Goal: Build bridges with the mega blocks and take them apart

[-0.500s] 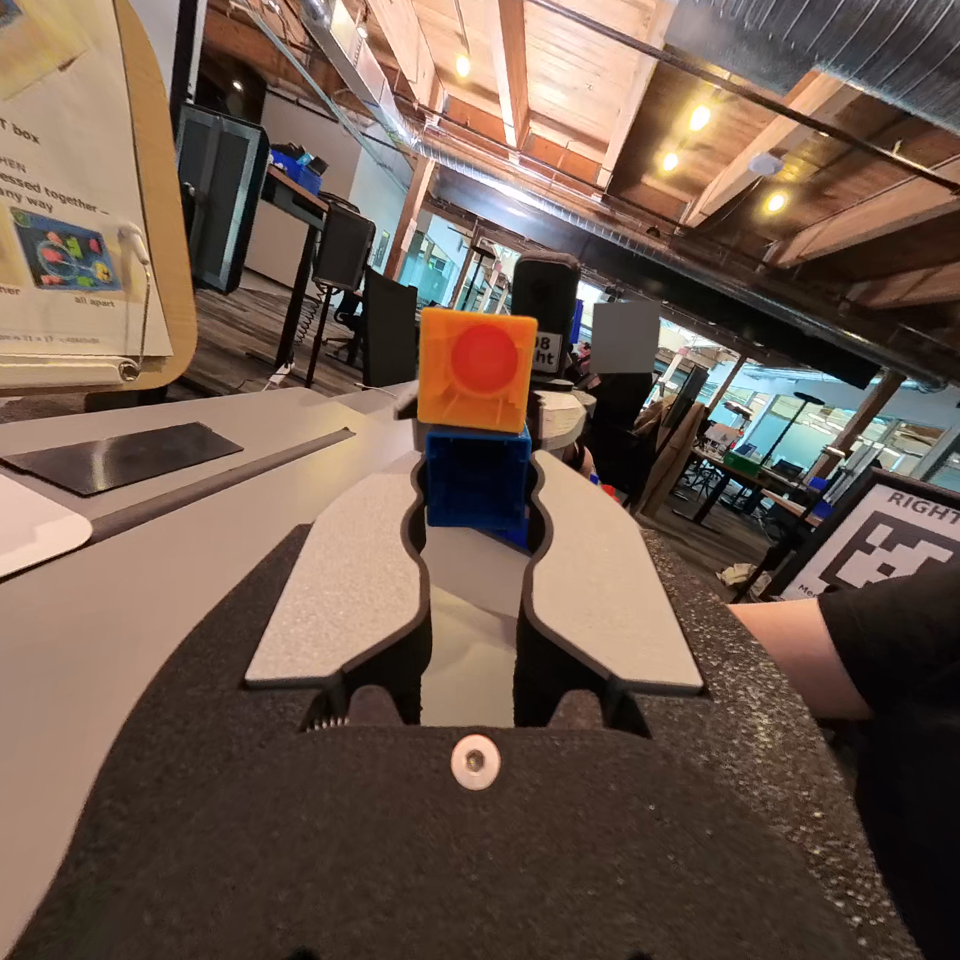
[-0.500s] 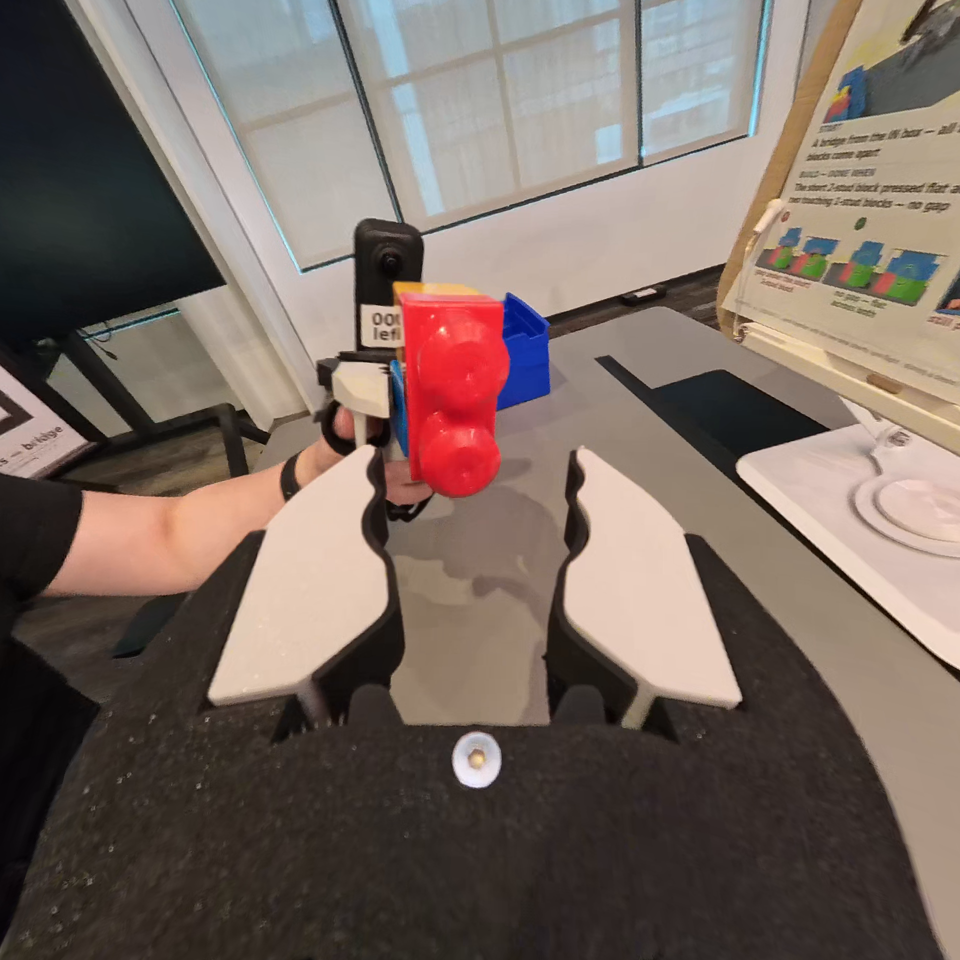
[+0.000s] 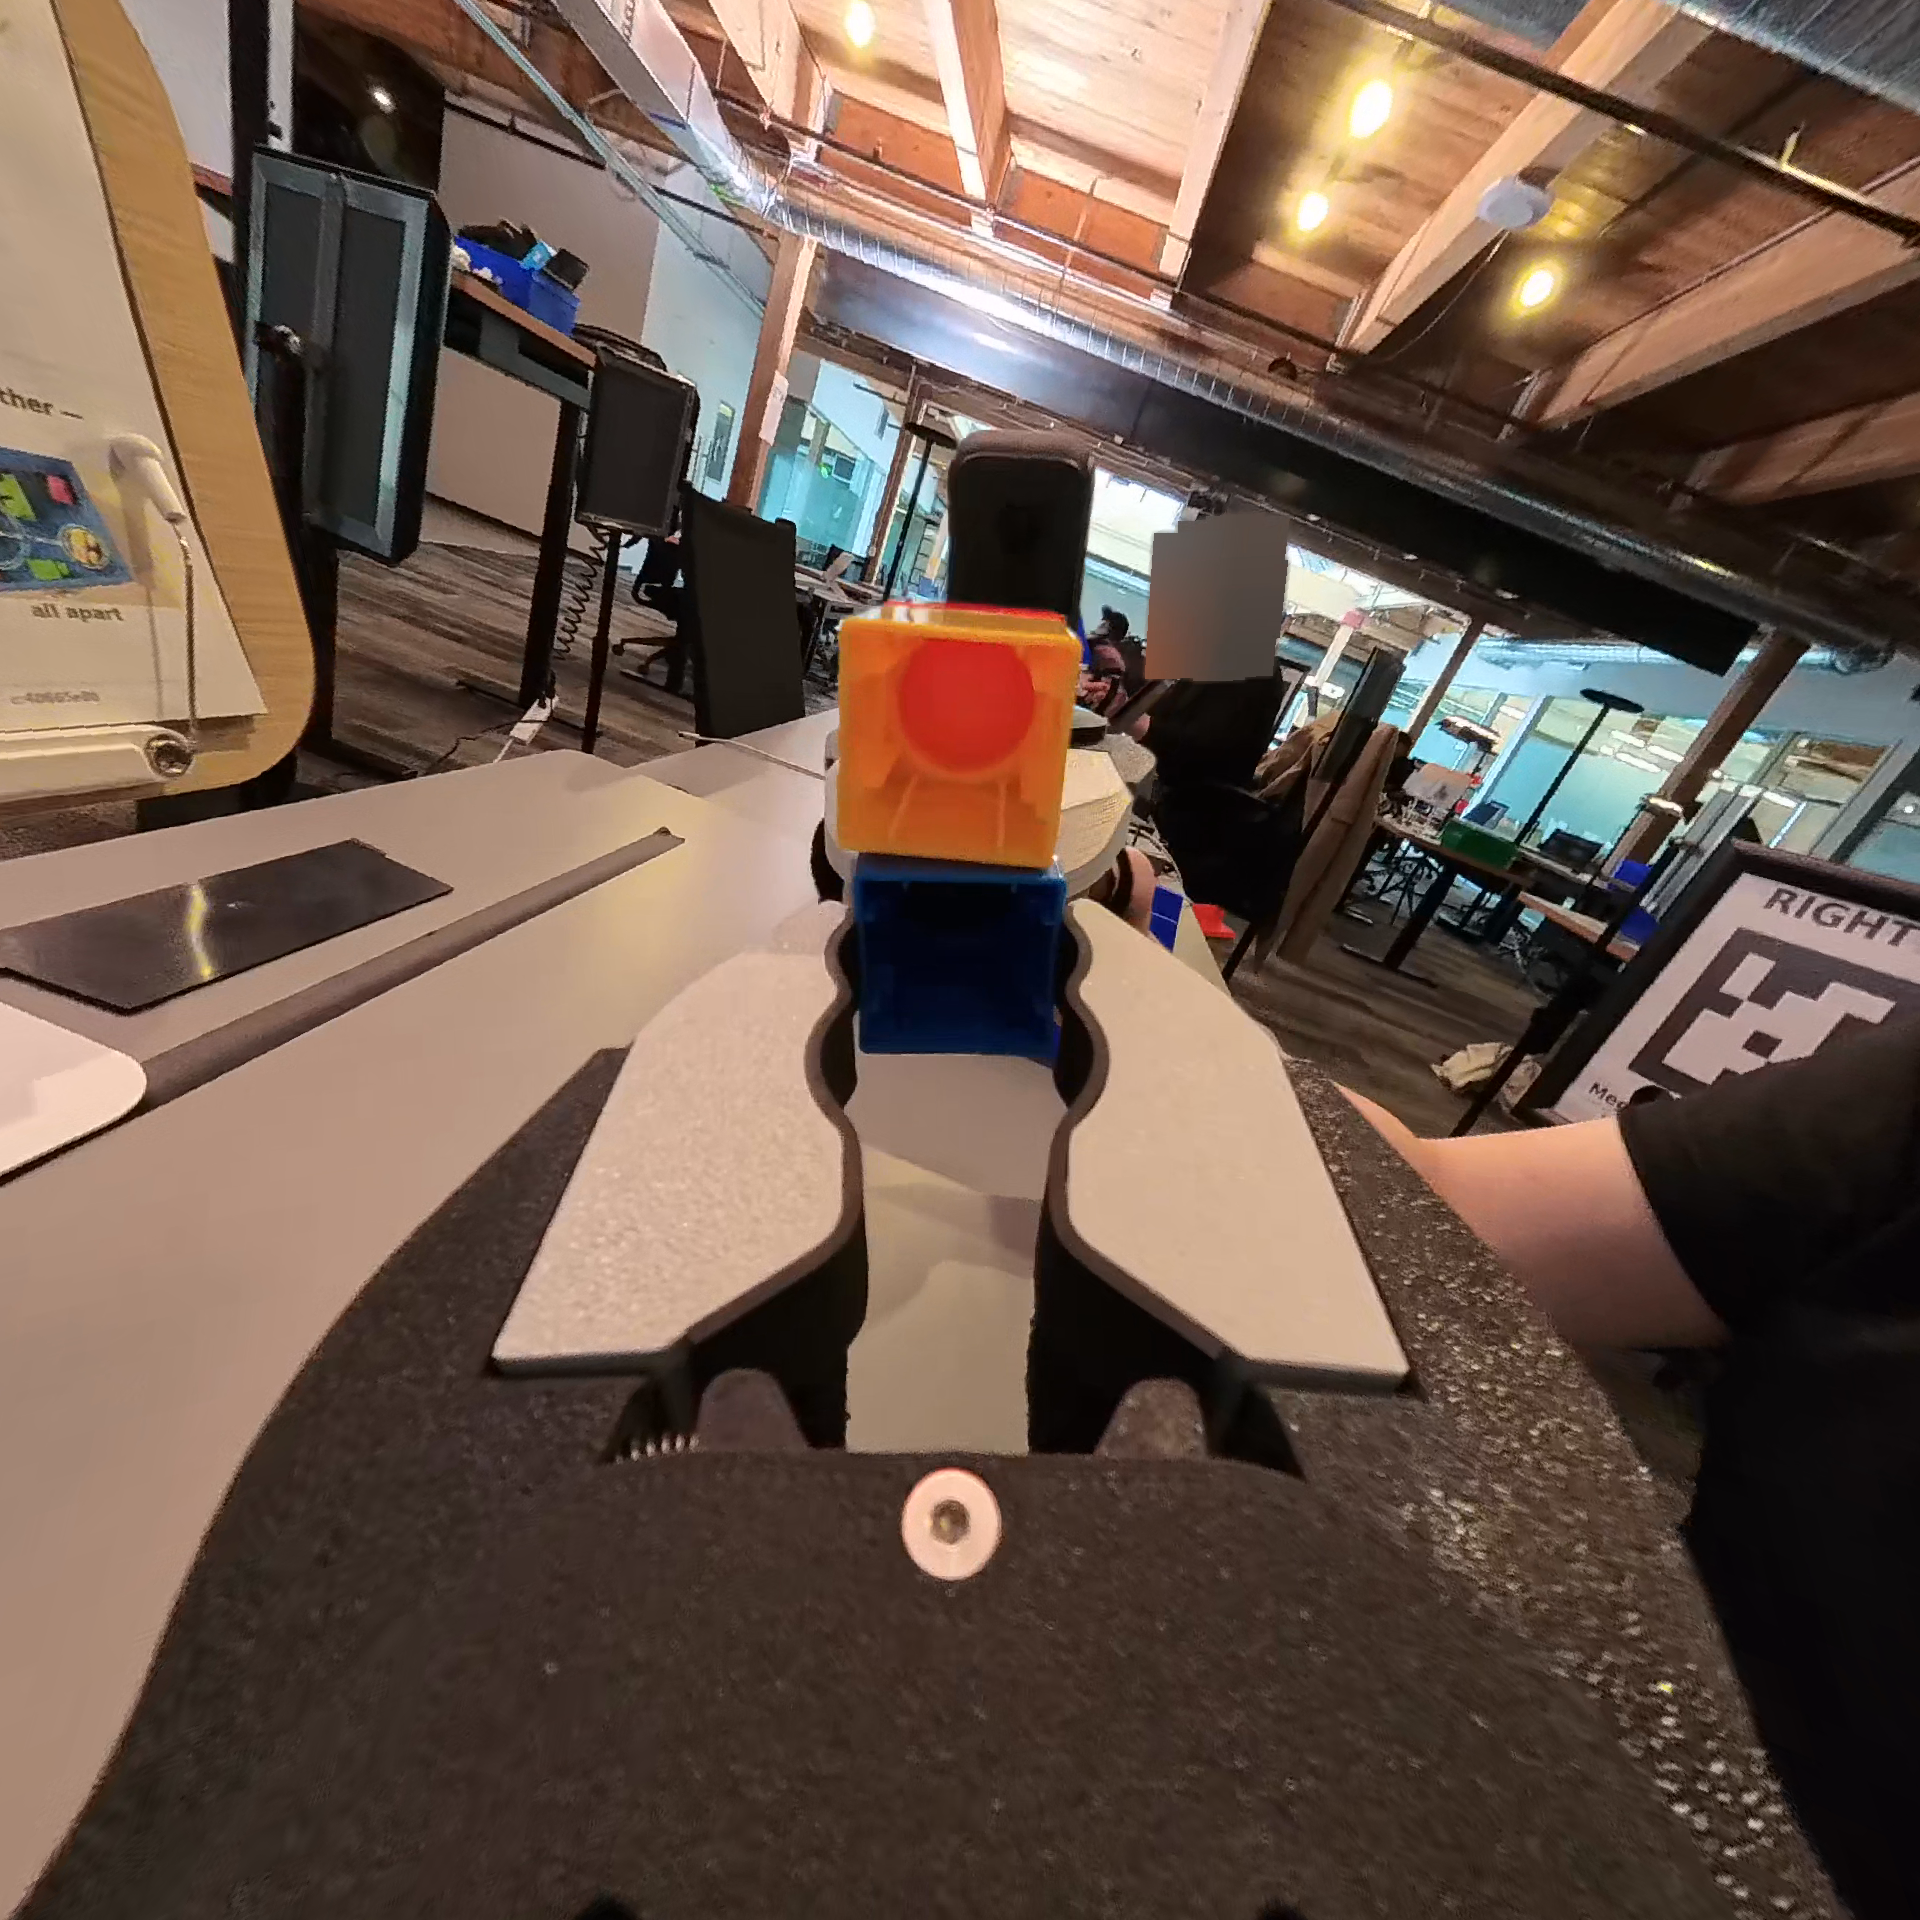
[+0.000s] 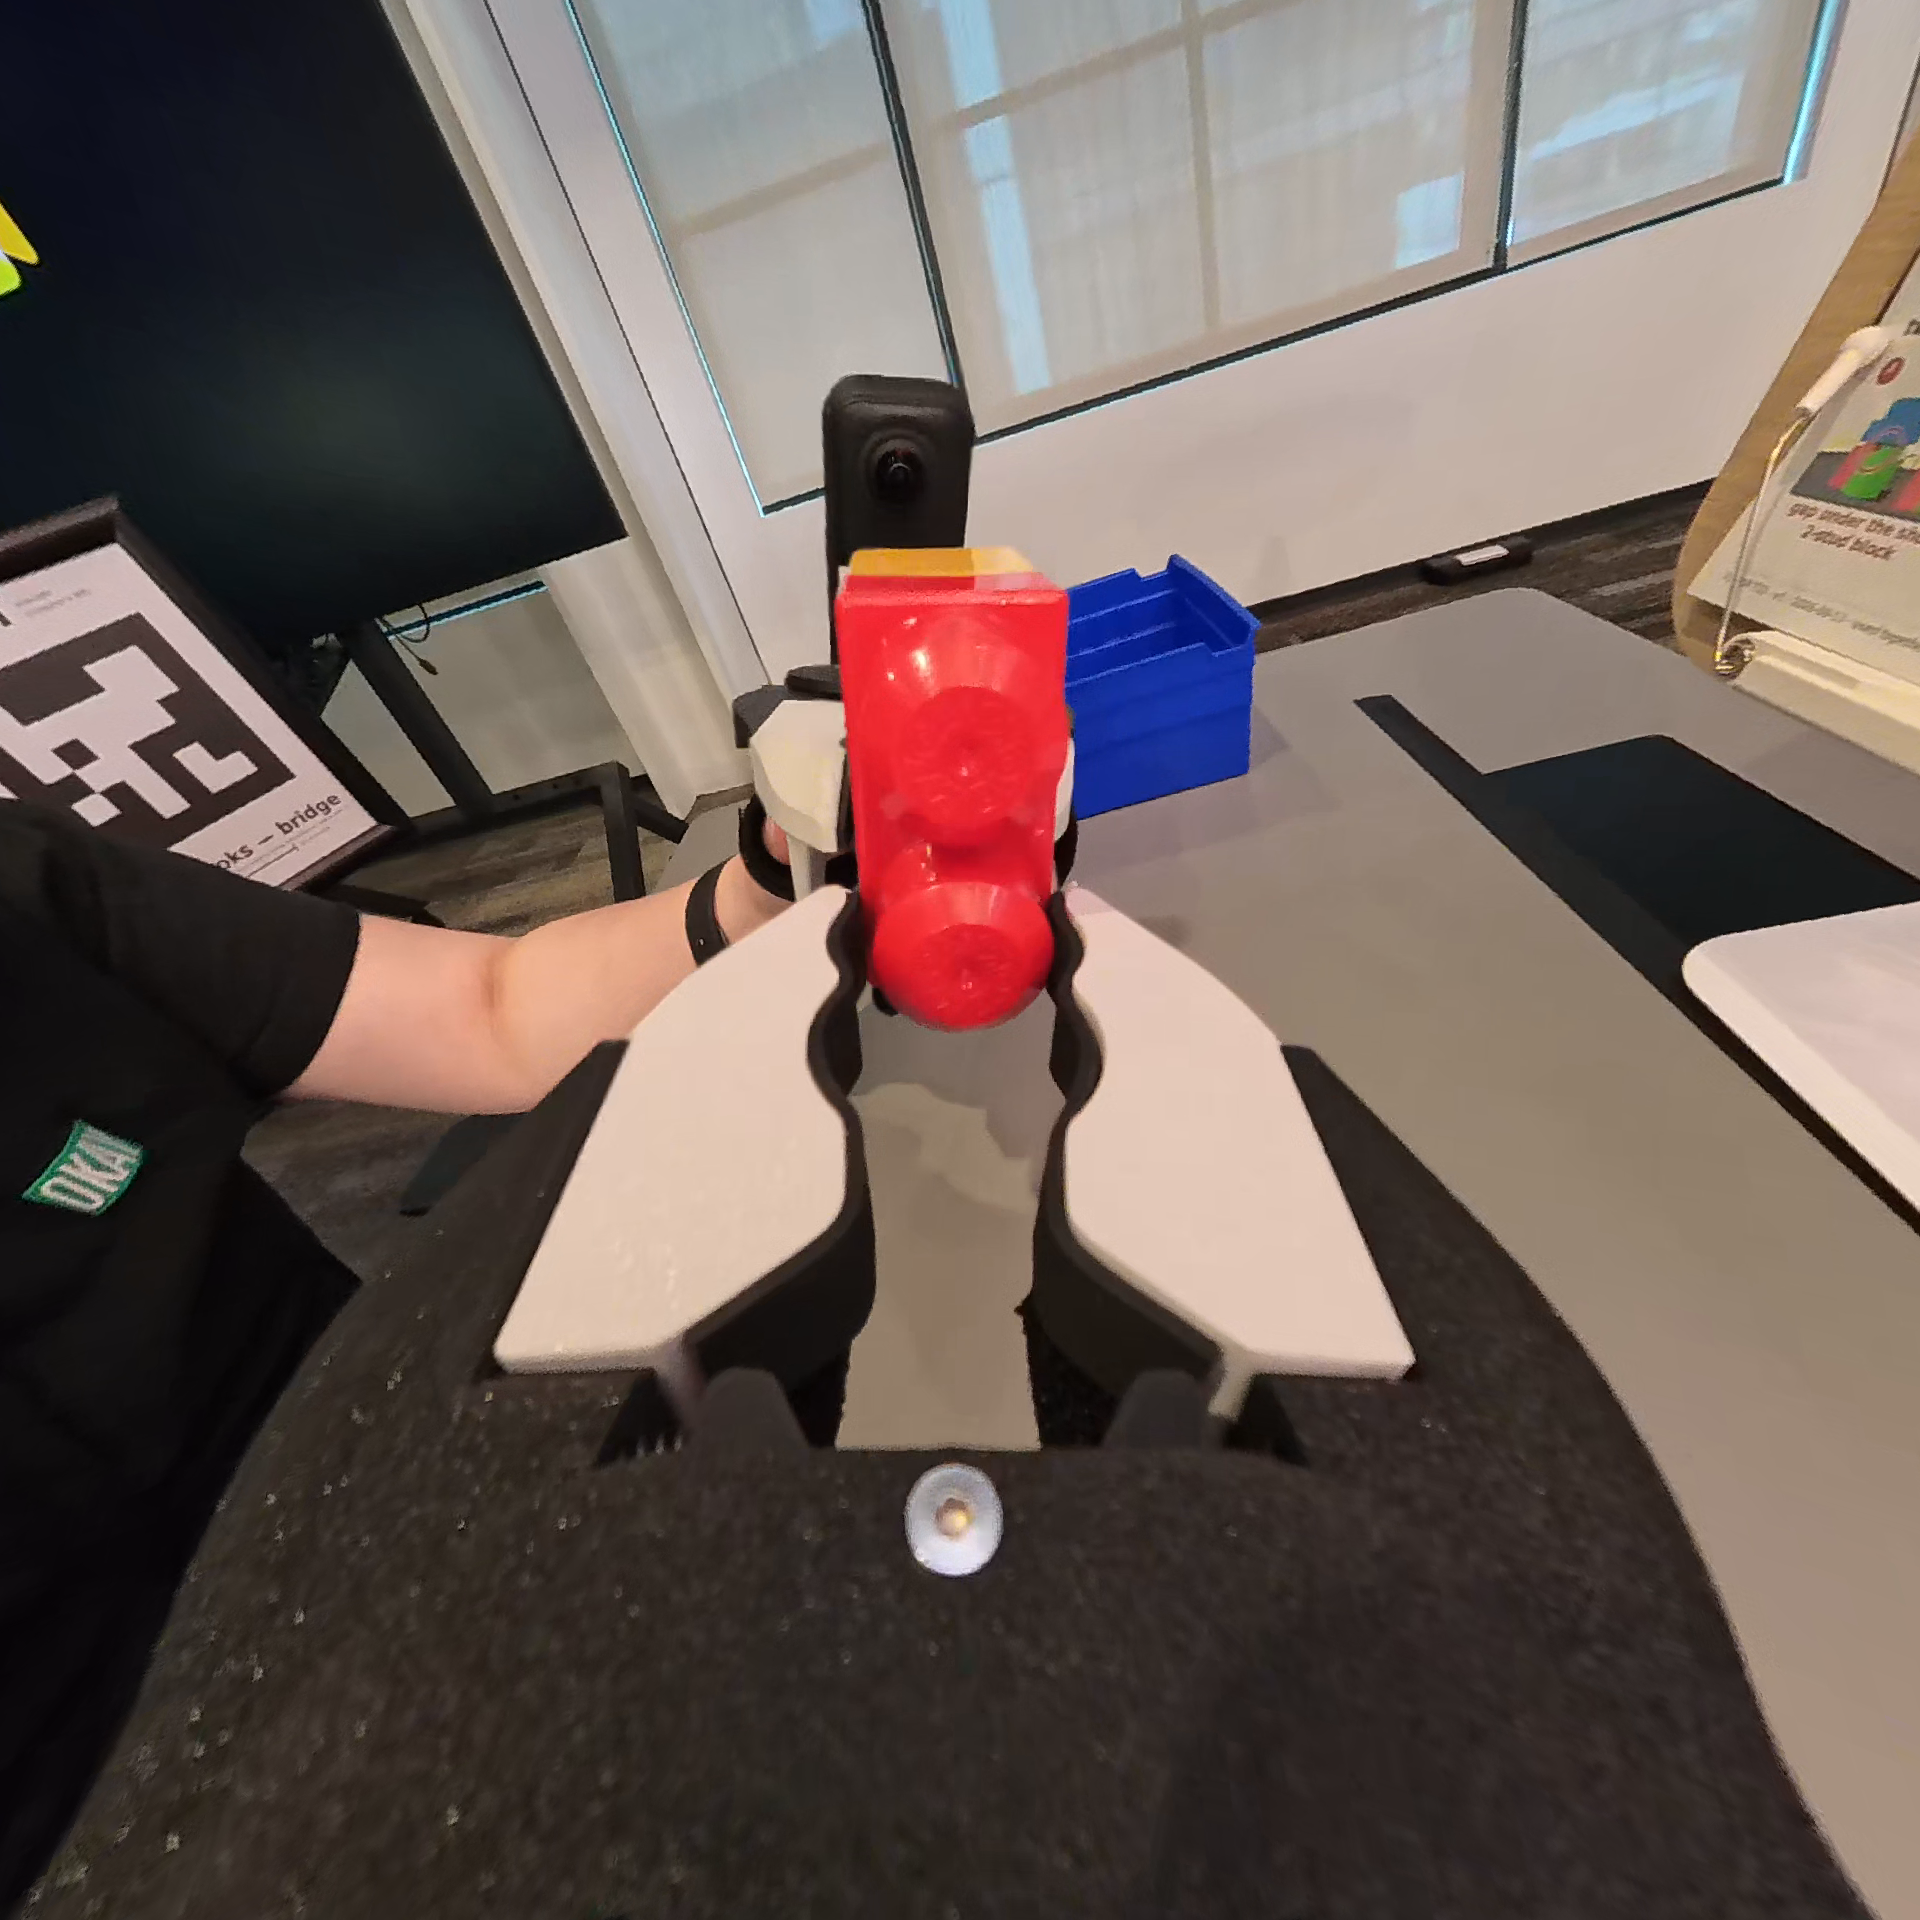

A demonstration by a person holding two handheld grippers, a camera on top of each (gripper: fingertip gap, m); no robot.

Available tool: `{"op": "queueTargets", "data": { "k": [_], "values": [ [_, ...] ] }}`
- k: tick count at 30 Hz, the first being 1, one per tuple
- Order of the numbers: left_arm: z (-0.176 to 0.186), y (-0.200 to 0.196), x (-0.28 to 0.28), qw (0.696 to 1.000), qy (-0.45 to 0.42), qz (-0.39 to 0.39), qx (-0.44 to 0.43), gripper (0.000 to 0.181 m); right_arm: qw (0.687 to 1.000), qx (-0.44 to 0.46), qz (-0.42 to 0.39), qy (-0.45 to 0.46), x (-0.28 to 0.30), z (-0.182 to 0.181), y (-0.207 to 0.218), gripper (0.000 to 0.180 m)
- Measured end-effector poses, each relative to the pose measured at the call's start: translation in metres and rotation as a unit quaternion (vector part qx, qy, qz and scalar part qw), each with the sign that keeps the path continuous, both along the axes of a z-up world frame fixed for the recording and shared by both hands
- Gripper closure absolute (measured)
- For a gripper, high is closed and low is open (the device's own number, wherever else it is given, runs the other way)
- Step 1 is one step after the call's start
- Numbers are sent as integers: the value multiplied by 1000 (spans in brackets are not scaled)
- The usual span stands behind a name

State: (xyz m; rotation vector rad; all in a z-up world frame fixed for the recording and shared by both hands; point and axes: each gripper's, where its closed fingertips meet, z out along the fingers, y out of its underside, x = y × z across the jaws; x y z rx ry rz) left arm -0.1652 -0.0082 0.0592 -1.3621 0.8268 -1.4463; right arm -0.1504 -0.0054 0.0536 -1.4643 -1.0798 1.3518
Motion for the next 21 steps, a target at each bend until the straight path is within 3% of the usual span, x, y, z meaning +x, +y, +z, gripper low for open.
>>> {"op": "queueTargets", "data": {
  "k": [9, 15, 21],
  "values": [
    [-7, -6, 3, 999, 29, -23, 0, 146, 1000, -6, 23, -12, 2, -3, -6, 147],
    [1, -4, 2, 1000, 8, -23, -9, 146, 999, 32, -25, -16, 3, 7, 0, 144],
    [2, -4, 1, 1000, 7, -20, -13, 146, 999, 2, -21, 33, 8, 19, 2, 148]
  ]
}}
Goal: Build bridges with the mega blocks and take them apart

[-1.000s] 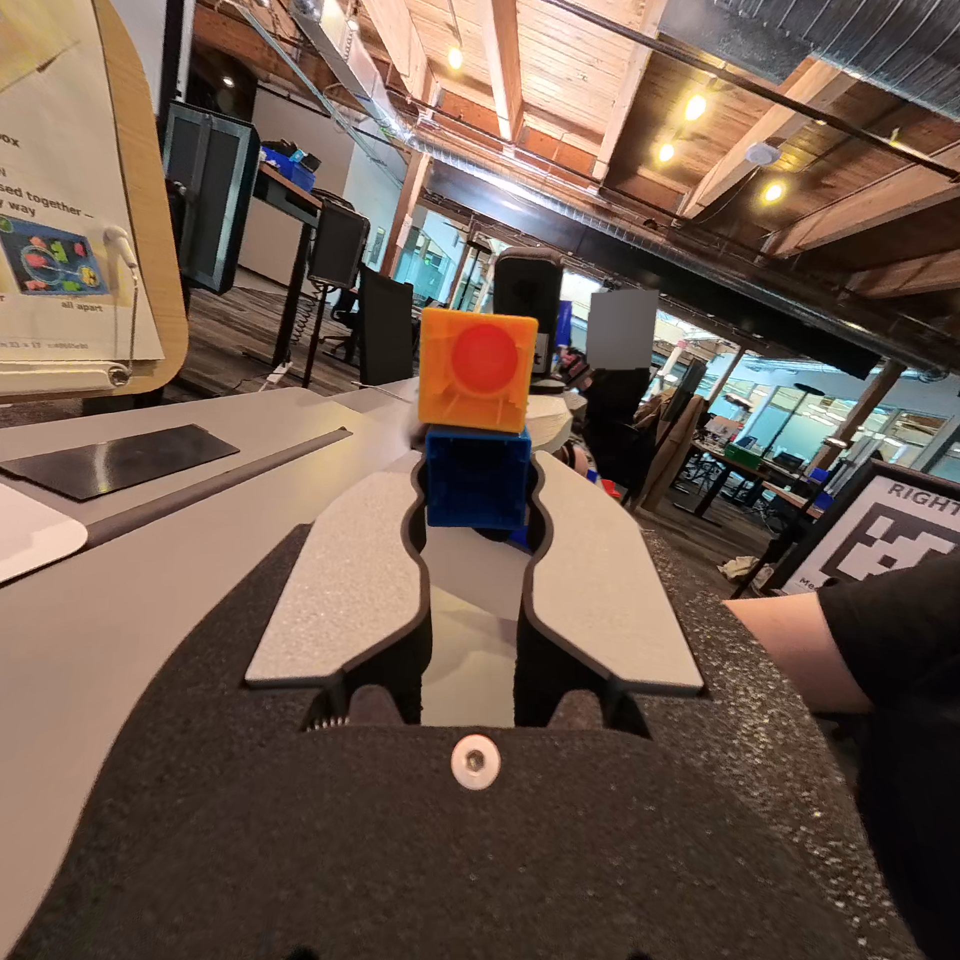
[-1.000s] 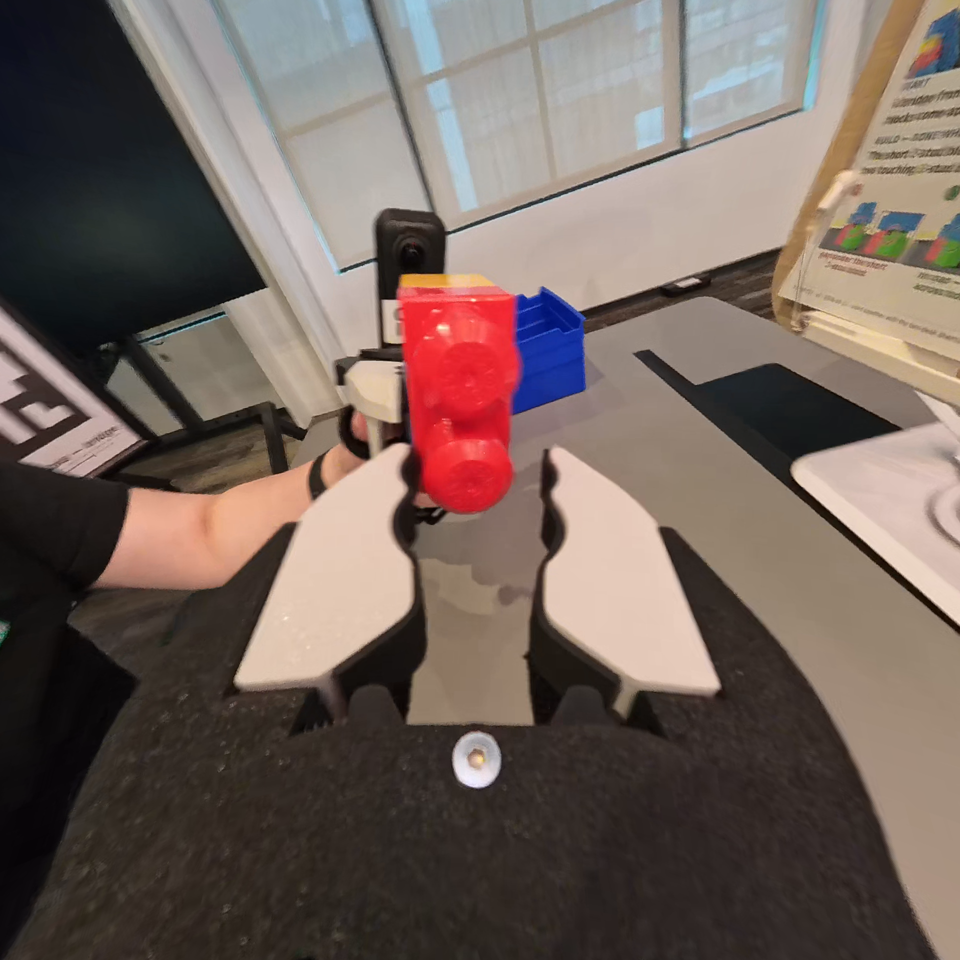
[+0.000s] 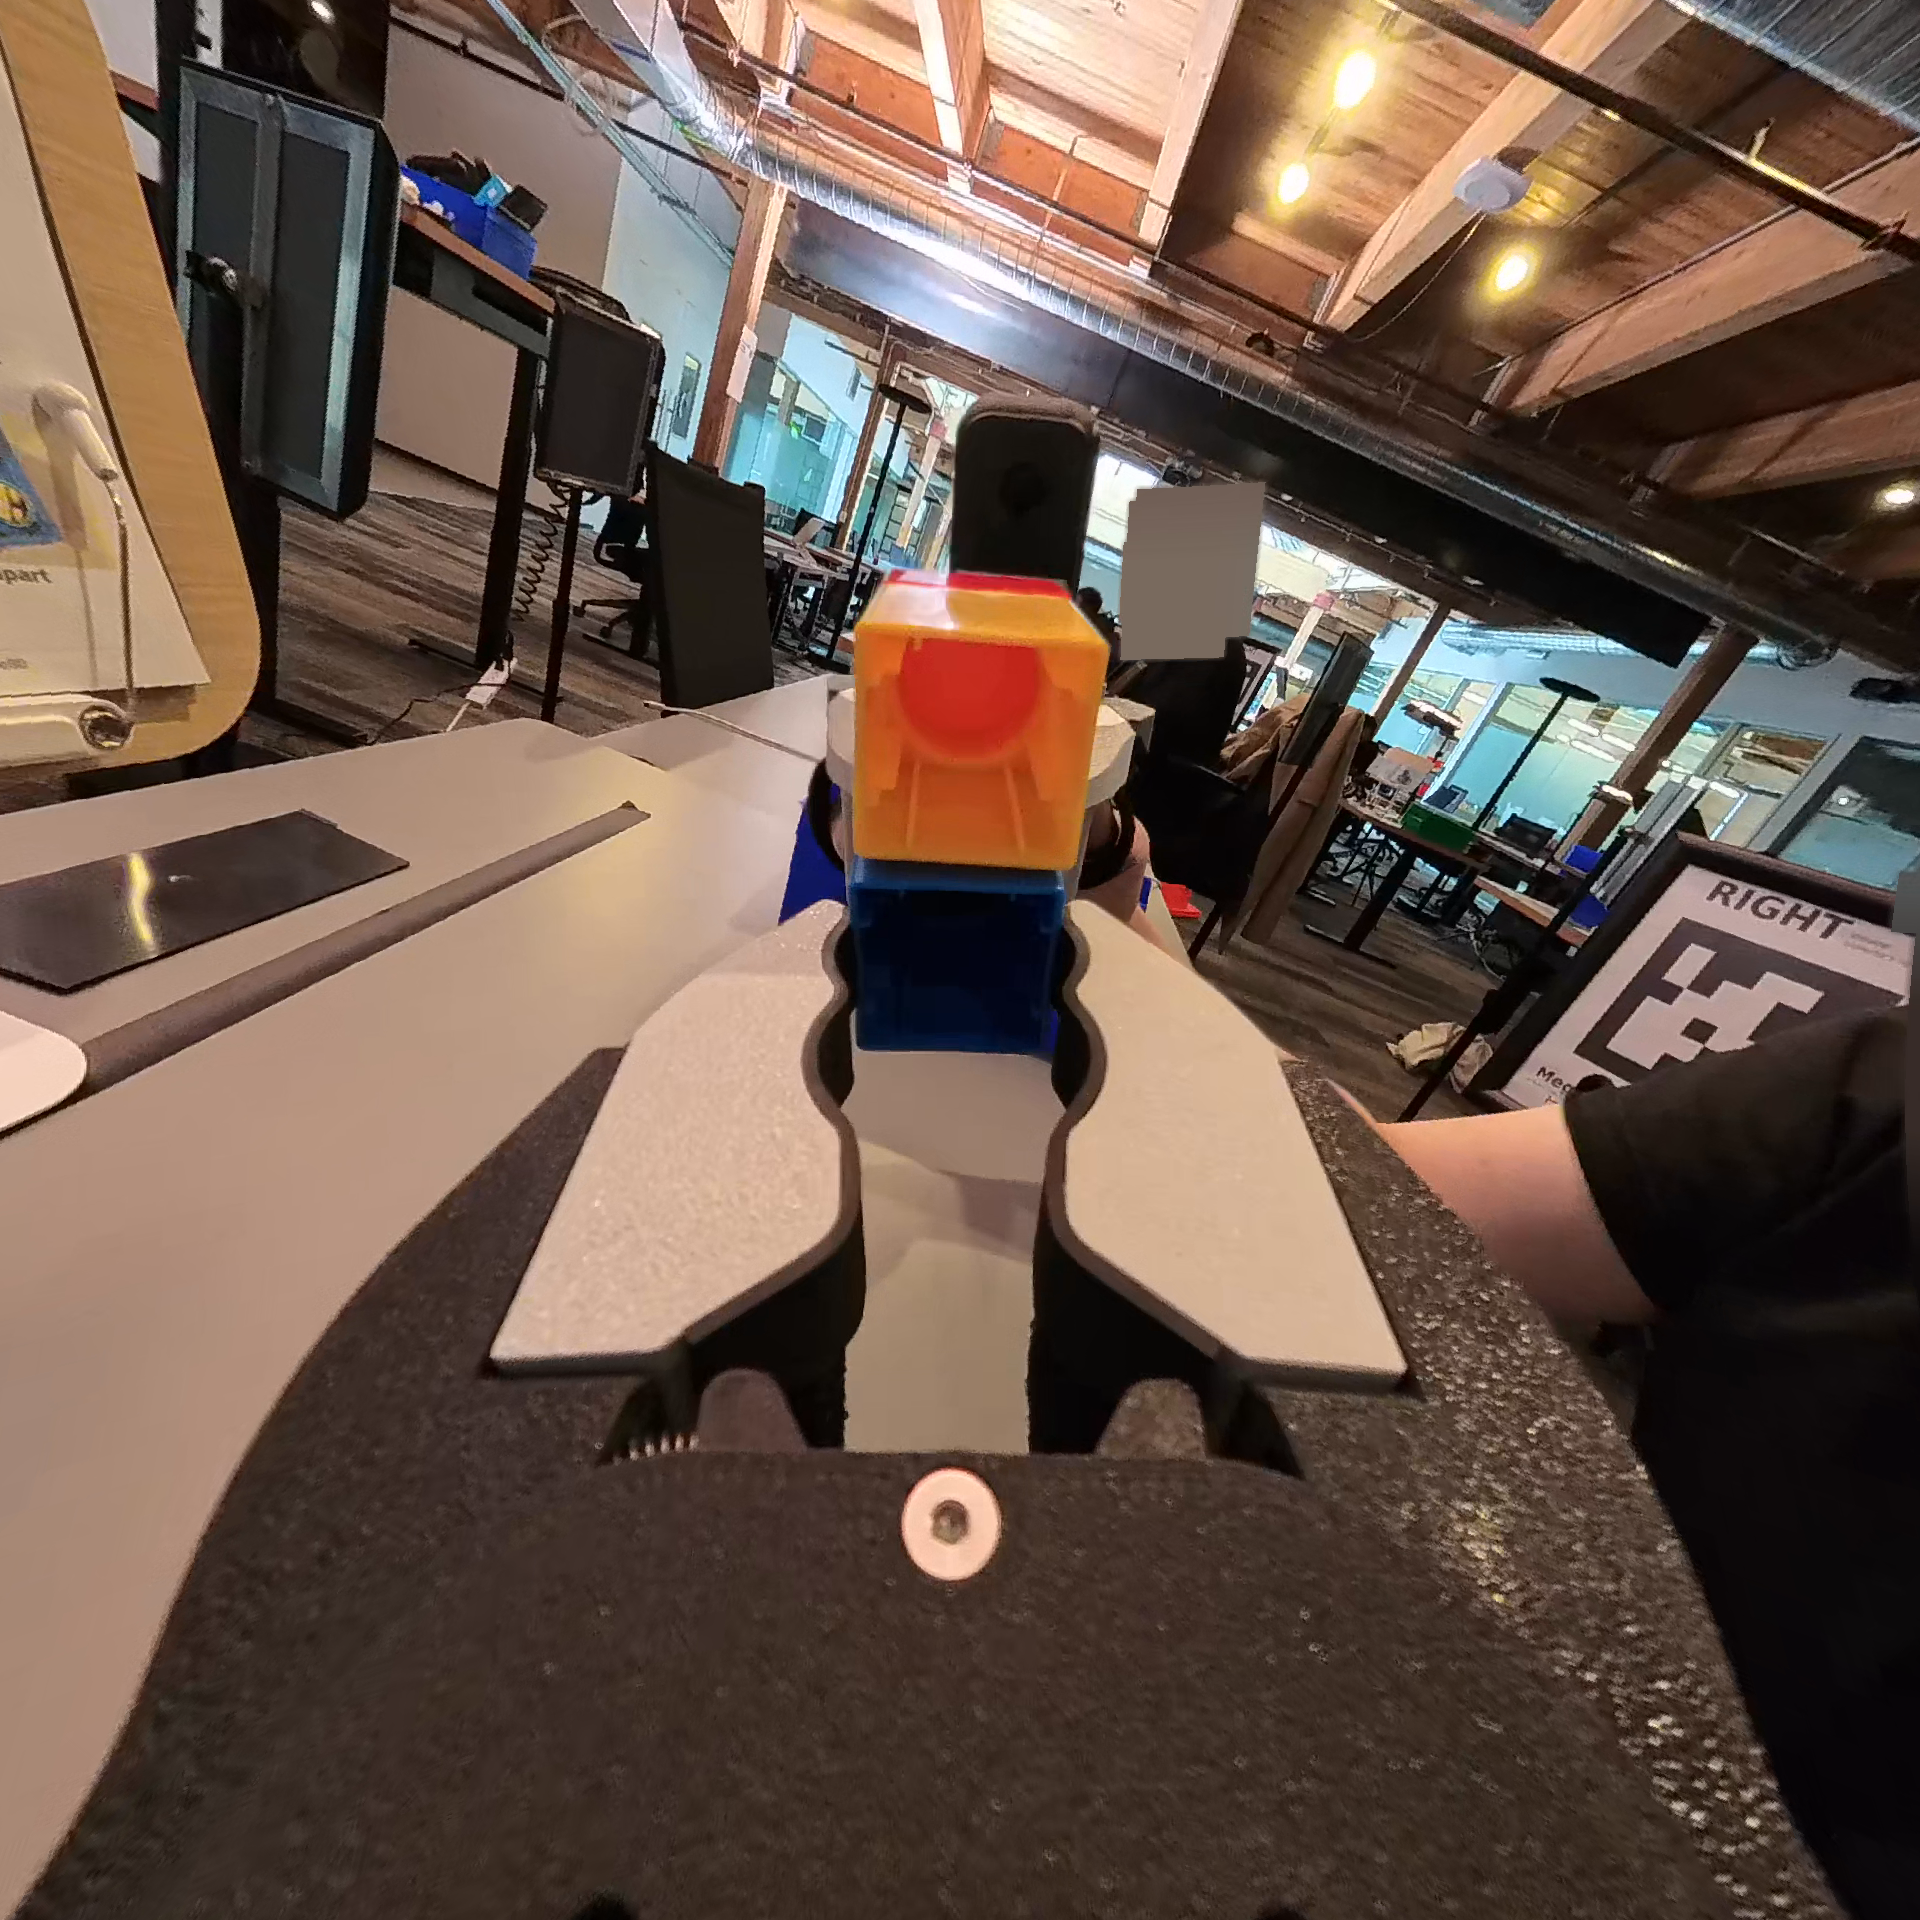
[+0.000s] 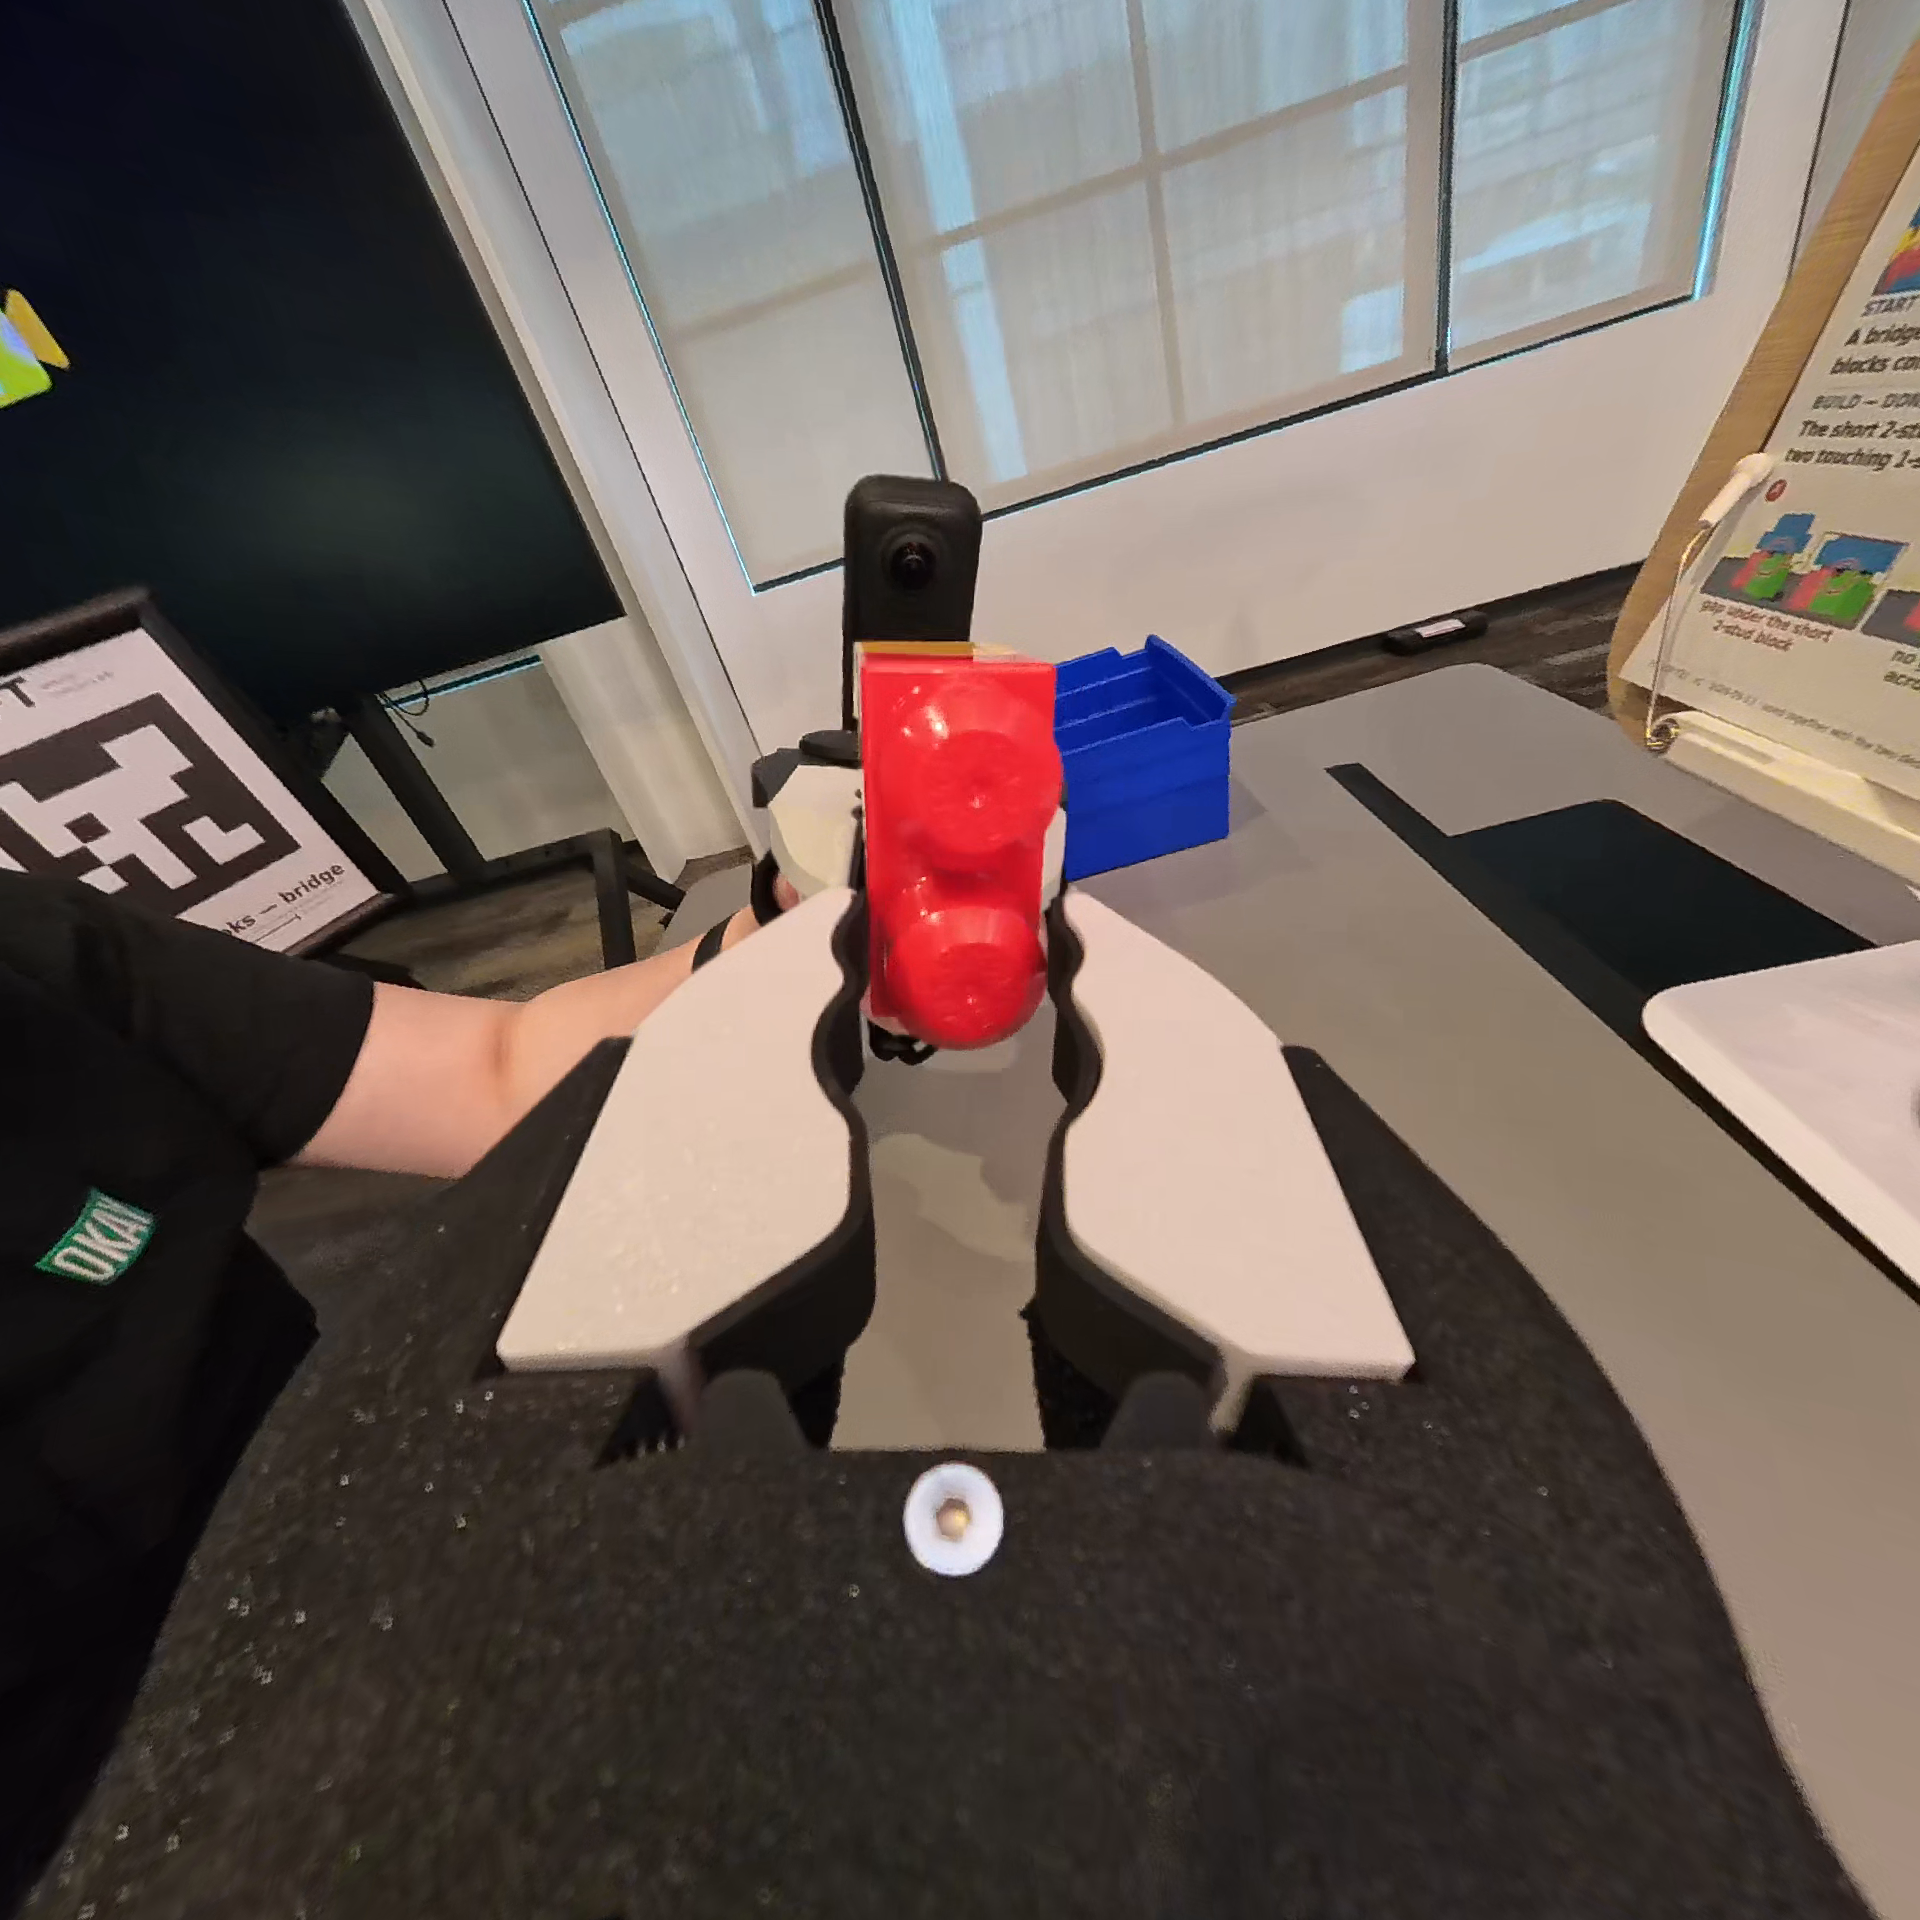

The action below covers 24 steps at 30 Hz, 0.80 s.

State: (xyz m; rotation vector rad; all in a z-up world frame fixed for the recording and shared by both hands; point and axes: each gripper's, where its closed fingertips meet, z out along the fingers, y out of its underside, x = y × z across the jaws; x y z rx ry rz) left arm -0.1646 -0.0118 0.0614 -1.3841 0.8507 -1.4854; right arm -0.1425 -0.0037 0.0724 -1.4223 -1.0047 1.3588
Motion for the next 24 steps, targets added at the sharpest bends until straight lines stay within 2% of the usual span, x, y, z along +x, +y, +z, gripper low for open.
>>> {"op": "queueTargets", "data": {
  "k": [24],
  "values": [
    [-17, -7, 7, 999, 51, -16, 5, 147, 998, -24, 40, -47, -1, -18, -9, 148]
  ]
}}
